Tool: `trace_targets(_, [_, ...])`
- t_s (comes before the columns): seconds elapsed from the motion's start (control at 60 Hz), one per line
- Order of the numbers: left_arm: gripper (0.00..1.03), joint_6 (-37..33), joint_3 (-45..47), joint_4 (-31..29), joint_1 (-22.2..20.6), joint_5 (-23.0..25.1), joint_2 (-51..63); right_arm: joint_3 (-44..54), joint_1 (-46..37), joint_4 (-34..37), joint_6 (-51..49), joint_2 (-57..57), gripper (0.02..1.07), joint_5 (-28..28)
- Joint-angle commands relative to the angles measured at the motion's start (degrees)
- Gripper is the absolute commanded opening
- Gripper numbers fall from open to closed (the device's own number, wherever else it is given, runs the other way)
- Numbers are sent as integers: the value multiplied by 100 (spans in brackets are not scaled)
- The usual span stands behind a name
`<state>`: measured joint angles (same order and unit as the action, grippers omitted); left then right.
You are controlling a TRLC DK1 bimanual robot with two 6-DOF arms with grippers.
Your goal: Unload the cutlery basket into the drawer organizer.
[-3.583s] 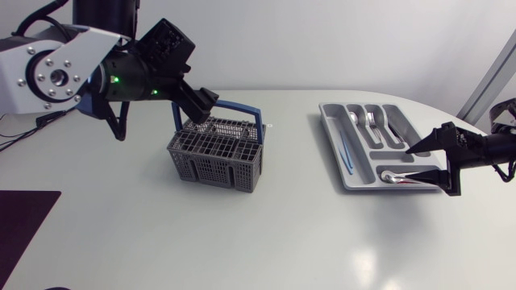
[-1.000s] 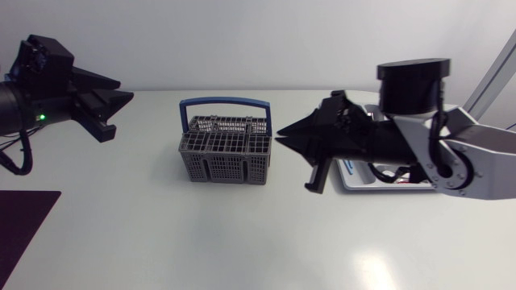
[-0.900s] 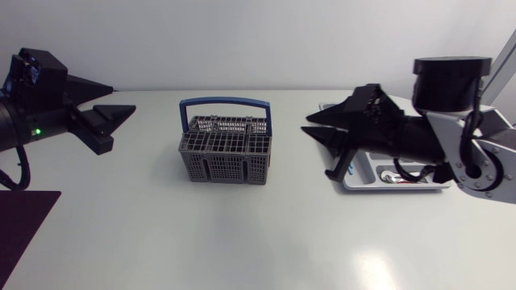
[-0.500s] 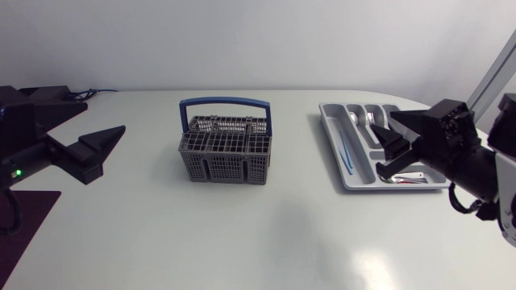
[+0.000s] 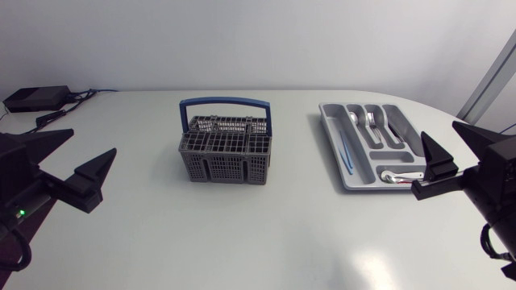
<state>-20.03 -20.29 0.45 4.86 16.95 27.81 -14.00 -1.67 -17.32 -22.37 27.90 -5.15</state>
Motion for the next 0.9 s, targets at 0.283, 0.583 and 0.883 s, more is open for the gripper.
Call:
trace_targets(0.283, [100,853,837,44,-161,-634,-1090,612,36,661,940,-1083,74,221])
trace_targets(0.583, [100,1446,1452,-2,-329,-1181,-1962,1018,104,1213,1608,-1963,79,372])
trace_targets(0.883, [100,2003,2029,-45,-486,-1695,-2781,1400,167,1732,2237,-2790,87,515])
